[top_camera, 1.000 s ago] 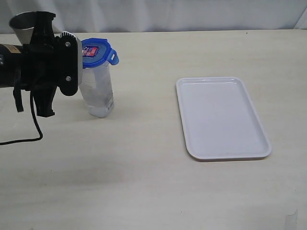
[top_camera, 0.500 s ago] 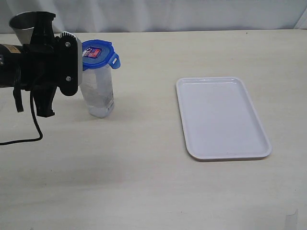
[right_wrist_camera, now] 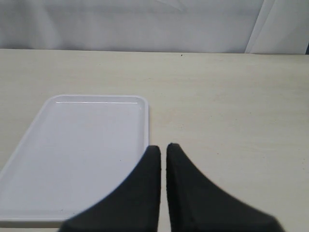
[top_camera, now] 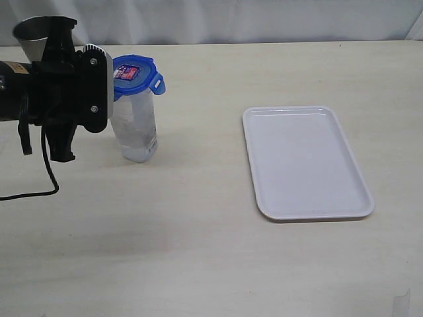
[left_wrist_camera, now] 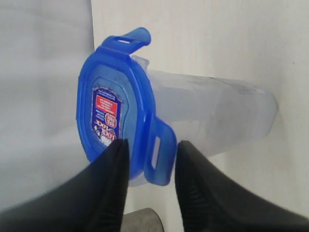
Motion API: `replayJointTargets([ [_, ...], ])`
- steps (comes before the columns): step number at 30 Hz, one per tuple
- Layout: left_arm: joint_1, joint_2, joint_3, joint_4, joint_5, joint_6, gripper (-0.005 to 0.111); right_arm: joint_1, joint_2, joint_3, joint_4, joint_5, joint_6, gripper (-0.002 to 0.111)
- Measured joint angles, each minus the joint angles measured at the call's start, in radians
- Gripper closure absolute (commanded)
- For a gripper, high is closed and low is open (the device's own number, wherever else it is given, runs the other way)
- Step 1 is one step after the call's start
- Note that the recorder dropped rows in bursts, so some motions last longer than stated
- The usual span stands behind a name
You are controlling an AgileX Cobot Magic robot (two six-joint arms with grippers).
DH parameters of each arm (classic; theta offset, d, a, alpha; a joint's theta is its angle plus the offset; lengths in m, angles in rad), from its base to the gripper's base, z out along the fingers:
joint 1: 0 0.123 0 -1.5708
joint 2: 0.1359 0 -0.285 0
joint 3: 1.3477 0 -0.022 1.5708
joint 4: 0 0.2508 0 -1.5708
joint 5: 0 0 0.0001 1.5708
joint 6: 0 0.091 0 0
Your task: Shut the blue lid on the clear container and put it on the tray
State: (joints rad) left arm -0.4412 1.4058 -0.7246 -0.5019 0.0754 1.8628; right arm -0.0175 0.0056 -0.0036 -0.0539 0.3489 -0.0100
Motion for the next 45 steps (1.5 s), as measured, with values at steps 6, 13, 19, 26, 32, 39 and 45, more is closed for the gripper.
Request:
replayJointTargets([
  [6, 0.000, 0.000, 0.000, 0.000, 0.018, 0.000, 0.044, 0.000, 0.000, 0.000, 0.000, 0.000, 0.000, 0.104],
  [13, 0.000, 0.000, 0.000, 0.000, 0.018, -0.020, 0.043, 0.000, 0.000, 0.000, 0.000, 0.000, 0.000, 0.104],
  [19, 0.000, -0.037, 0.000, 0.000, 0.036, -0.044, 0.043, 0.000, 0.000, 0.000, 0.000, 0.000, 0.000, 0.104],
  [26, 0.000, -0.092, 0.000, 0.000, 0.095, -0.076, 0.043, 0.000, 0.000, 0.000, 0.000, 0.000, 0.000, 0.104],
  [32, 0.000, -0.104, 0.000, 0.000, 0.200, -0.110, 0.044, 0.000, 0.000, 0.000, 0.000, 0.000, 0.000, 0.104],
  [39, 0.000, -0.134, 0.003, 0.000, 0.218, -0.189, 0.044, 0.000, 0.000, 0.000, 0.000, 0.000, 0.000, 0.104],
  [45, 0.000, -0.219, 0.002, 0.000, 0.091, -0.322, 0.044, 0.000, 0.000, 0.000, 0.000, 0.000, 0.000, 0.104],
])
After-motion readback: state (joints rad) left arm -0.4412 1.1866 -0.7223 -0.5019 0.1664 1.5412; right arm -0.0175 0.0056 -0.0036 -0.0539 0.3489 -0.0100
